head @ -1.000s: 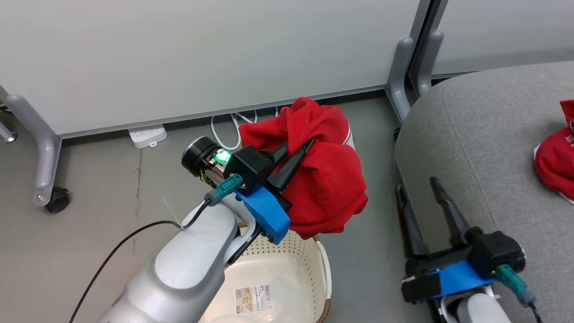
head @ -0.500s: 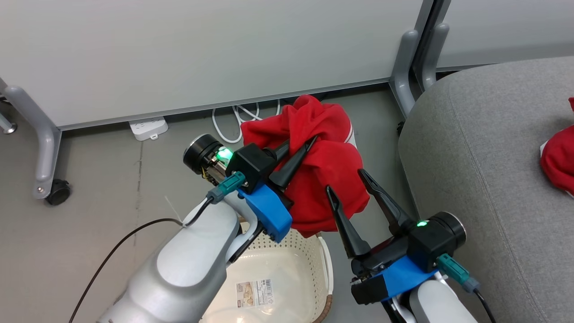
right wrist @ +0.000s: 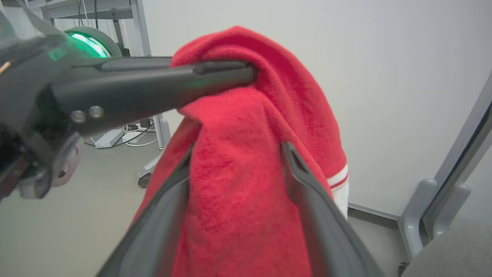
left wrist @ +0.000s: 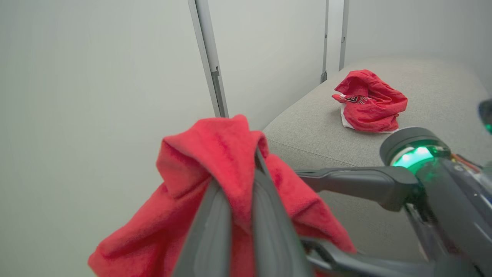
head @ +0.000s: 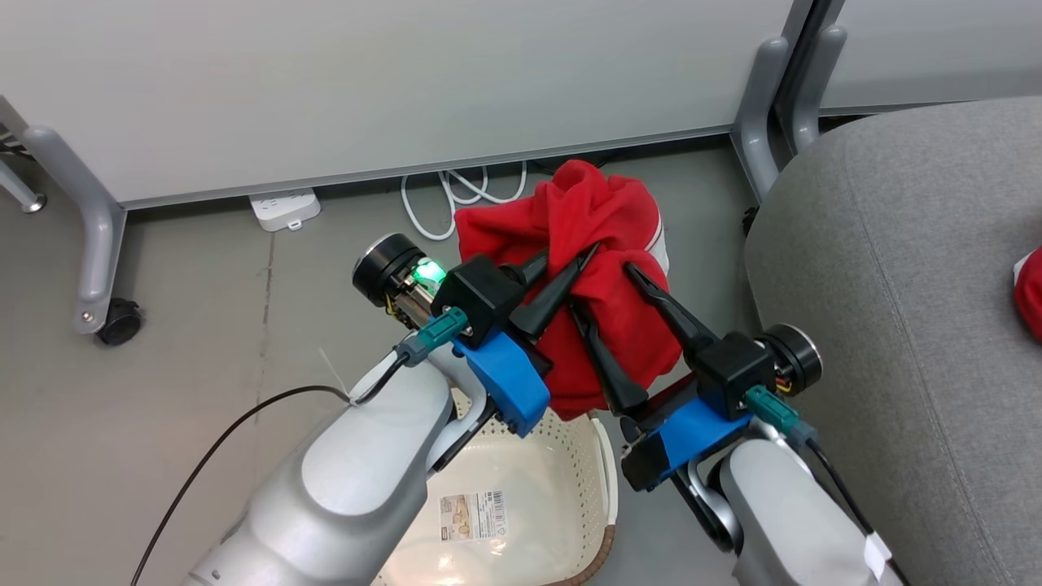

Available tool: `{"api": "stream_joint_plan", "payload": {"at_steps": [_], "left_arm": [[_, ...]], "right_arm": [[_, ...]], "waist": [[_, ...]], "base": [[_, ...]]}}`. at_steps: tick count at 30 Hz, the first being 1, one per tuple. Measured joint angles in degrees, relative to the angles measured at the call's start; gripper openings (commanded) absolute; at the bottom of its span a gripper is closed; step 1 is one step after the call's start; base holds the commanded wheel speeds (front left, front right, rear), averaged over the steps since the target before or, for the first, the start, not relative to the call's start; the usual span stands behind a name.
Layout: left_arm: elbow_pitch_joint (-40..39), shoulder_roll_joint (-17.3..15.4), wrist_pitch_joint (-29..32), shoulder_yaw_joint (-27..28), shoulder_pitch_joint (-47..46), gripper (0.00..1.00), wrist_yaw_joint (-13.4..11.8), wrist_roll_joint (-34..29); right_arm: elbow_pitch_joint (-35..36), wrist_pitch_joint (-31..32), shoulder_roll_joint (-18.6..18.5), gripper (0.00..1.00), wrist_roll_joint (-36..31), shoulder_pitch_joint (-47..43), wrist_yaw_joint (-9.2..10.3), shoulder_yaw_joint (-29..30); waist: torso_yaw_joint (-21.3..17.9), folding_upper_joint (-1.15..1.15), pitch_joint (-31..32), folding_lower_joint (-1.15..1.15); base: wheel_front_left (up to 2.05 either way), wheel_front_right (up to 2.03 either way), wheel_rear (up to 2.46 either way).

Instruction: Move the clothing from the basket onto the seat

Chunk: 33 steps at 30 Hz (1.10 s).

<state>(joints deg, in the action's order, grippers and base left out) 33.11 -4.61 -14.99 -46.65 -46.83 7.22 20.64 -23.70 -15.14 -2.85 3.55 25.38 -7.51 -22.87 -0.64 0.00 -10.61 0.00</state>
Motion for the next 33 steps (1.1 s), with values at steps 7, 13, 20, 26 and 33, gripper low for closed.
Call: {"api": "stream_joint_plan", "payload": {"at_steps": [7, 13, 20, 26, 33], "left_arm": [[-0.2, 0.5, 0.0, -0.5, -0.4, 0.0, 0.0, 0.0], [-0.2, 0.6, 0.0, -0.8, -0.7, 0.0, 0.1, 0.0], [0.0, 0.7, 0.0, -0.6, -1.1, 0.0, 0.1, 0.0], [0.1, 0.8, 0.0, -0.5, -1.2, 0.0, 0.1, 0.0], [0.1, 0.8, 0.0, -0.4, -1.2, 0.0, 0.1, 0.0]], "right_arm": [[-4.7, 0.0, 0.0, 1.0, 0.8, 3.4, 0.0, -0.1], [-6.9, 0.0, 0.0, 0.0, 2.3, 5.2, 0.0, -1.3], [-7.2, 0.0, 0.0, 0.0, 3.1, 6.0, 0.0, -1.5], [-7.4, 0.0, 0.0, 0.0, 3.2, 6.0, 0.0, -1.3], [-7.5, 0.0, 0.0, 0.0, 3.4, 6.0, 0.0, -1.2]], "waist": [[0.7, 0.0, -0.9, 0.0], [1.0, 0.0, -1.6, 0.0], [0.8, 0.0, -1.9, 0.0], [0.7, 0.0, -1.9, 0.0], [0.6, 0.0, -2.0, -0.01]], "base": [[0.0, 0.0, 0.0], [0.0, 0.0, 0.0], [0.0, 0.0, 0.0], [0.0, 0.0, 0.0], [0.0, 0.0, 0.0]]}}
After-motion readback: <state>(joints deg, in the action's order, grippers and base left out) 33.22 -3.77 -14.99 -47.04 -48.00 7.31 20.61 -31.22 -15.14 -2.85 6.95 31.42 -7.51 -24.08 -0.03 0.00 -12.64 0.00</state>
